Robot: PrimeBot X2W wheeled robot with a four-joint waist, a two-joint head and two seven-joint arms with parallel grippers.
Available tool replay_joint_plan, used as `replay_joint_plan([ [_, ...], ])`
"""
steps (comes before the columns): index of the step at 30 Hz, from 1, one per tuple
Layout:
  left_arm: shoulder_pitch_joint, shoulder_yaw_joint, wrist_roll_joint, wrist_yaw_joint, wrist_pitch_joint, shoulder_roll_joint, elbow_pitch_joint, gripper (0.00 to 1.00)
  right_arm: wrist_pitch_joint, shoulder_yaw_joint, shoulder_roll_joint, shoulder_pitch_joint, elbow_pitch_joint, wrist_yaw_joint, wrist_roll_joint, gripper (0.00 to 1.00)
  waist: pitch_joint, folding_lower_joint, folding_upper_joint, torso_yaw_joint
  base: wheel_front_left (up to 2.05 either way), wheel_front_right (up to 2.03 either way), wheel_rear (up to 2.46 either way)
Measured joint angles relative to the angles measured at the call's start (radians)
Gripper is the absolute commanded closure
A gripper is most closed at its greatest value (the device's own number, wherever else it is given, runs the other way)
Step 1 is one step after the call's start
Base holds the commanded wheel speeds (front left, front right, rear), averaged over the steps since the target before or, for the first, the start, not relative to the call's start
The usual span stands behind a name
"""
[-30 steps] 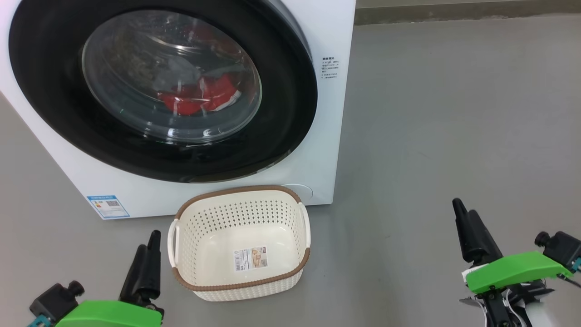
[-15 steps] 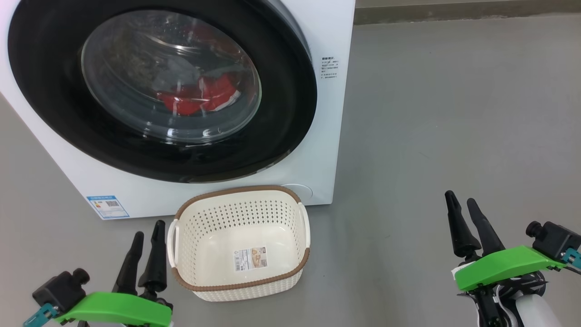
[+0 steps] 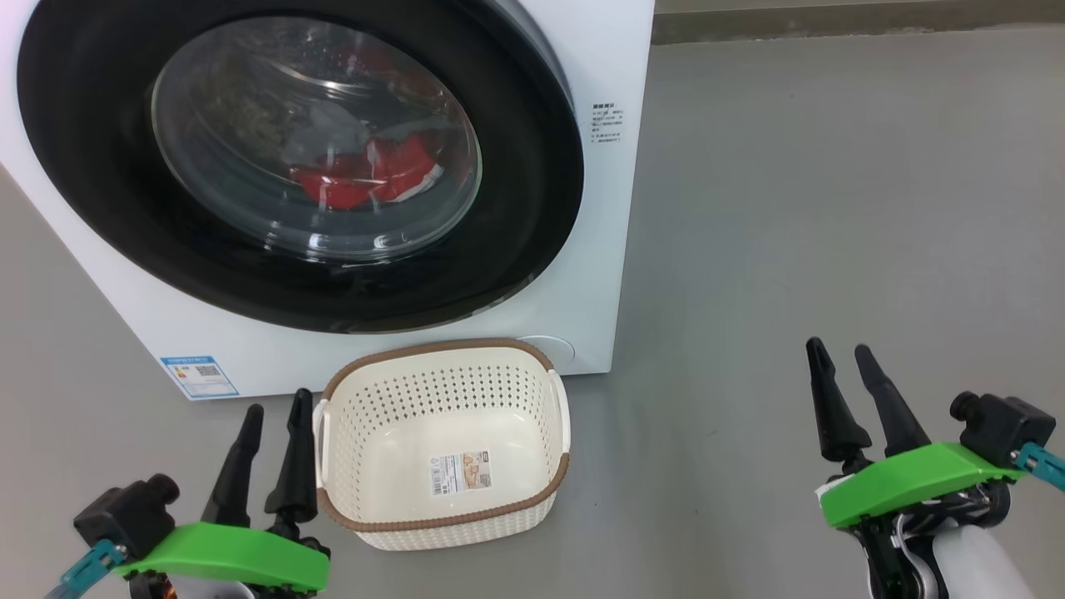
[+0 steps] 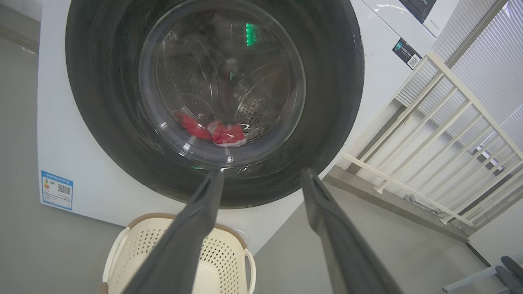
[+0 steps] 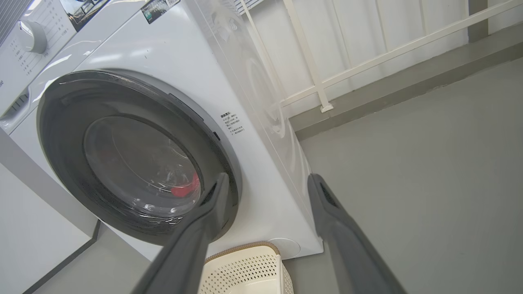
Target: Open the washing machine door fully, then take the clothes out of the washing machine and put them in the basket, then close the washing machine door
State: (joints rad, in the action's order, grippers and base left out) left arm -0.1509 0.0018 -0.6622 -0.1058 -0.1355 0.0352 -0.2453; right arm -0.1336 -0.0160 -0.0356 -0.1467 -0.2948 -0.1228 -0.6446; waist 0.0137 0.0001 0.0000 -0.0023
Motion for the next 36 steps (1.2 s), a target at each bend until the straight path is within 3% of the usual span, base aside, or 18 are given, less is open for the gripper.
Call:
replay_joint_plan([
  [36, -0.068, -0.007, 0.416, 0.009, -0.105, 0.0, 0.002, 0.0, -0.105, 0.045, -0.008, -0.068, 0.007, 0.0, 0.408, 0.0, 0.009, 0.0, 0.0, -0.003, 0.0, 0.0, 0.0],
])
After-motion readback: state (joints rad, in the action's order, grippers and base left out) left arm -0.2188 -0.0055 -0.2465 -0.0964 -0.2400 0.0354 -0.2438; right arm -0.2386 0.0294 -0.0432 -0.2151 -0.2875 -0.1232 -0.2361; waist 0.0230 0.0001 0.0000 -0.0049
